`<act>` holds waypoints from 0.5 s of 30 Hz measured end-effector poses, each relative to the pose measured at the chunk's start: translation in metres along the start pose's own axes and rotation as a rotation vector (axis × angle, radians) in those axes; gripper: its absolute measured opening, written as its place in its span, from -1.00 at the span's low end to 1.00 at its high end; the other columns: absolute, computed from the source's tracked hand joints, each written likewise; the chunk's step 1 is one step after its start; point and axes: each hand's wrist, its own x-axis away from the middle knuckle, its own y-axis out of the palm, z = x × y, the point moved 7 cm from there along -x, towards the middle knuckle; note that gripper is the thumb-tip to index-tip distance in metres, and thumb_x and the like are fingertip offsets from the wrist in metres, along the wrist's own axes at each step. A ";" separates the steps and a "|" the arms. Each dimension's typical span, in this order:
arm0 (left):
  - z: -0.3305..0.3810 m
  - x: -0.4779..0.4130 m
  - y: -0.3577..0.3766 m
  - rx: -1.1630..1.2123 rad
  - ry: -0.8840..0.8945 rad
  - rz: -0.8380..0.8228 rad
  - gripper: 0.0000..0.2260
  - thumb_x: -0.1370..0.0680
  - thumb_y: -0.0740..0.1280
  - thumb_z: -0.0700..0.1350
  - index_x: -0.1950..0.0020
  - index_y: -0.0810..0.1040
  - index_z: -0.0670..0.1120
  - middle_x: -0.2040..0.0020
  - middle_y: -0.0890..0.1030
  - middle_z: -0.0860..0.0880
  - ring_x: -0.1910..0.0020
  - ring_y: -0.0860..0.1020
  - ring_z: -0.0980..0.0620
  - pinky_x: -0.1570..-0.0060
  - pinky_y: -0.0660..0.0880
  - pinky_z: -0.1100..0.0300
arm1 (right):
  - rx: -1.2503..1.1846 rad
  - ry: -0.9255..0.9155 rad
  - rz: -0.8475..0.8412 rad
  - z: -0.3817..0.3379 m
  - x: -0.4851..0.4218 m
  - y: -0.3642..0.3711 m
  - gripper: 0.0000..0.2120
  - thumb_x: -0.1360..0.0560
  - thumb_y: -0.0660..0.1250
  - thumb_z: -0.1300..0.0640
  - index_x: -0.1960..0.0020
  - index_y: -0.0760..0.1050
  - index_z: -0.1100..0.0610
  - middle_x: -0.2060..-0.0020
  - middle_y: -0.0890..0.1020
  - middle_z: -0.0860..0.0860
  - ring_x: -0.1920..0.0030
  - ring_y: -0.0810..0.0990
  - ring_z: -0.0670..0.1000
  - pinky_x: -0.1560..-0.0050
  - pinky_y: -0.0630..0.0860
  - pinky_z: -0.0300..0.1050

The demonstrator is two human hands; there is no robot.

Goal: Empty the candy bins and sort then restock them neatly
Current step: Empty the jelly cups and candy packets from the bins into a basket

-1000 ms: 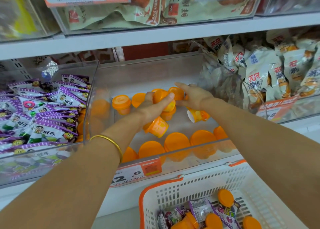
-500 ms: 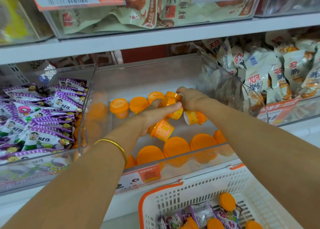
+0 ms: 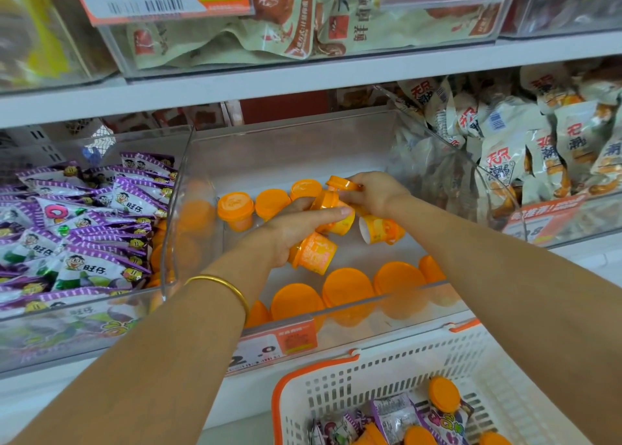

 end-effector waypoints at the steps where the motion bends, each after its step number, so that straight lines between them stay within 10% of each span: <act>1: 0.000 0.001 0.000 0.010 -0.004 0.004 -0.71 -0.47 0.42 0.02 -0.17 0.52 0.06 0.05 0.61 0.02 0.12 0.58 0.08 0.30 0.48 0.22 | -0.020 -0.004 0.007 -0.001 0.001 -0.002 -0.69 -0.53 0.29 -0.09 -0.14 0.55 0.10 0.03 0.60 0.08 -0.04 0.56 0.07 -0.03 0.46 -0.06; 15: 0.053 0.047 -0.009 -0.102 0.280 0.131 -0.83 -0.42 0.47 0.03 0.06 0.54 0.09 0.02 0.63 -0.02 0.10 0.61 0.08 0.36 0.54 0.22 | -0.060 -0.087 0.354 -0.017 0.070 -0.080 -0.53 -0.52 0.30 -0.10 -0.42 0.35 -0.11 -0.21 0.52 0.13 -0.23 0.47 0.16 -0.15 0.44 0.09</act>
